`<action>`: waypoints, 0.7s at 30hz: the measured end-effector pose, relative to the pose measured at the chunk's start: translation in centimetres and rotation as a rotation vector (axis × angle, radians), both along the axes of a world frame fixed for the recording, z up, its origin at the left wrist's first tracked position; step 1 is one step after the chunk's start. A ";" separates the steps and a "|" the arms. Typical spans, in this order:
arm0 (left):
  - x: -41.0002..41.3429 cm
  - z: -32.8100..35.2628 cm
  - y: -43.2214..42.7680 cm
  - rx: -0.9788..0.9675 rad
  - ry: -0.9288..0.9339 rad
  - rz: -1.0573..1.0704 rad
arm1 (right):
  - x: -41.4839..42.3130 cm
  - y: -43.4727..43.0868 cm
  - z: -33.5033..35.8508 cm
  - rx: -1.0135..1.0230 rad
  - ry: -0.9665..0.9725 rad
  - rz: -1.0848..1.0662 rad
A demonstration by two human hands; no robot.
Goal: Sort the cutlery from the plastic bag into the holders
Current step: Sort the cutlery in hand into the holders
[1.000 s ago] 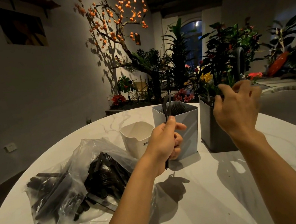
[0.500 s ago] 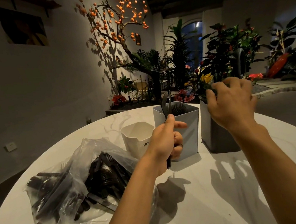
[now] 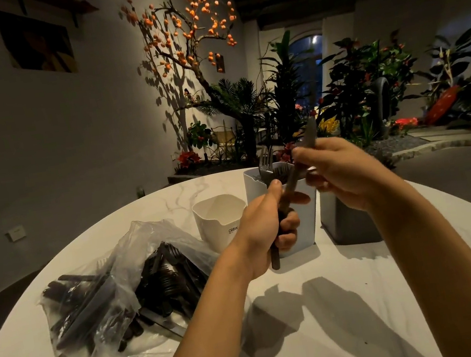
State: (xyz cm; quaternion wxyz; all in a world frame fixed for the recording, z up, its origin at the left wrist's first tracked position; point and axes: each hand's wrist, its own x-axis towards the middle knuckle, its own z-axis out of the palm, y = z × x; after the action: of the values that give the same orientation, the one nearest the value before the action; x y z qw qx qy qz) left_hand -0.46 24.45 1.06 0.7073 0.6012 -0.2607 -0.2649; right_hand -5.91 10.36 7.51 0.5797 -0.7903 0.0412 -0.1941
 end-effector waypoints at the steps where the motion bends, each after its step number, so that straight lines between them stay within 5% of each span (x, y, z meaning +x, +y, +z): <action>1: 0.0 -0.1 -0.1 0.022 -0.011 0.010 | -0.2 -0.5 0.2 0.051 -0.042 -0.038; 6: 0.2 -0.5 -0.1 0.071 -0.104 0.084 | -1.4 -3.2 1.1 0.038 -0.302 -0.354; 11: 0.2 -0.7 0.0 0.015 -0.135 0.108 | -1.7 -5.4 0.8 -0.350 -0.532 -0.715; 16: 0.5 -0.6 0.0 -0.048 -0.064 0.089 | -1.0 -5.6 0.1 -0.506 -0.835 -0.849; 21: 0.7 -0.6 -0.1 -0.096 -0.059 0.113 | 0.0 -6.3 -1.0 -0.651 -0.646 -0.927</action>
State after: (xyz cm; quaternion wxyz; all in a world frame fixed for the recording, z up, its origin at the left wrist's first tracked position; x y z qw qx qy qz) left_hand 0.24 24.39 0.50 0.7410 0.5881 -0.2597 -0.1940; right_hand -5.96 4.10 6.46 0.1503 -0.7276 0.1404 -0.6544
